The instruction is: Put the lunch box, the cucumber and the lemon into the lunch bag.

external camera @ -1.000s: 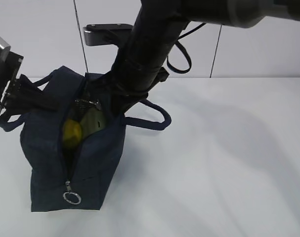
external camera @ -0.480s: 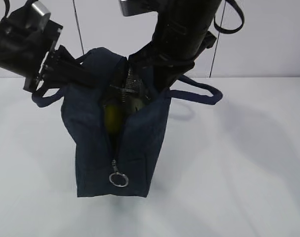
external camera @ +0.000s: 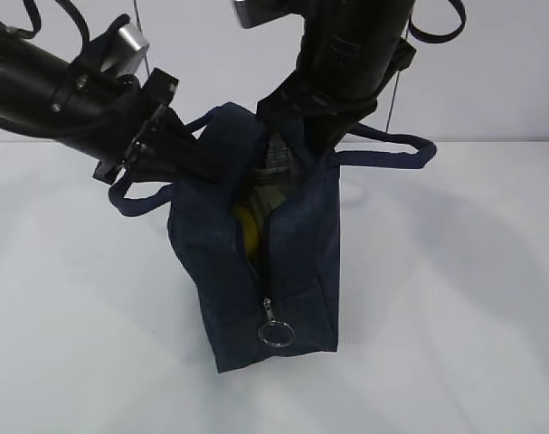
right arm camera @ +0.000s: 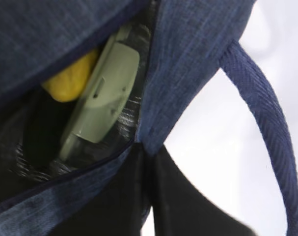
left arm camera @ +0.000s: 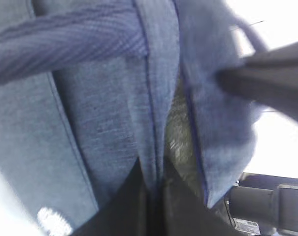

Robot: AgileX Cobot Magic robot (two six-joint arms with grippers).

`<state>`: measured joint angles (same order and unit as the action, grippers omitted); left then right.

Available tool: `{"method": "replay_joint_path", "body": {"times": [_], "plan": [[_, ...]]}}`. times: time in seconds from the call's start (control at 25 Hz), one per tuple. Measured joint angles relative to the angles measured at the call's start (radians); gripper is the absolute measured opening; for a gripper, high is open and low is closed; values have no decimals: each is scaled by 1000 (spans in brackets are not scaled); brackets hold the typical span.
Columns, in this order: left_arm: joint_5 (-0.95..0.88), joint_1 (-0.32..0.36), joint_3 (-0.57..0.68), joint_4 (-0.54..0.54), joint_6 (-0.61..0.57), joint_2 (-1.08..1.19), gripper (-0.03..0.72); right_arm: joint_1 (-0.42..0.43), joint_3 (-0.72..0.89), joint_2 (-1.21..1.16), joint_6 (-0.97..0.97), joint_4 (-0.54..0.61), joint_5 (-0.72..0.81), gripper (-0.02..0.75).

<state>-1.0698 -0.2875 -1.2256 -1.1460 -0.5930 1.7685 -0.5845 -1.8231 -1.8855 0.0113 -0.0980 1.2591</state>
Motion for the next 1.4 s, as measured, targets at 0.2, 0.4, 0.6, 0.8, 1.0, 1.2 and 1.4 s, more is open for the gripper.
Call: {"method": "replay_joint_path", "body": {"times": [0.2,0.4,0.6,0.8,1.0,1.2,1.4], "plan": [[36,-6,0,-6,-33,38,-4,2,45,0,11,-27,-4,0],[47,-7,-1,-4,-40,43,-4,1,120,0,24,-27,-11,-1],[54,-7,-2,3,-41,43,-4,1,135,1,27,-30,-14,0],[54,-7,-6,16,-42,43,-3,1,135,1,40,-30,-14,-1],[54,-7,-6,17,-43,43,69,1,135,1,59,-8,-16,15],[54,-7,-7,15,-43,43,285,1,135,2,61,26,-18,249],[39,-7,-7,-12,-43,43,427,1,131,2,61,28,-18,490]]}}
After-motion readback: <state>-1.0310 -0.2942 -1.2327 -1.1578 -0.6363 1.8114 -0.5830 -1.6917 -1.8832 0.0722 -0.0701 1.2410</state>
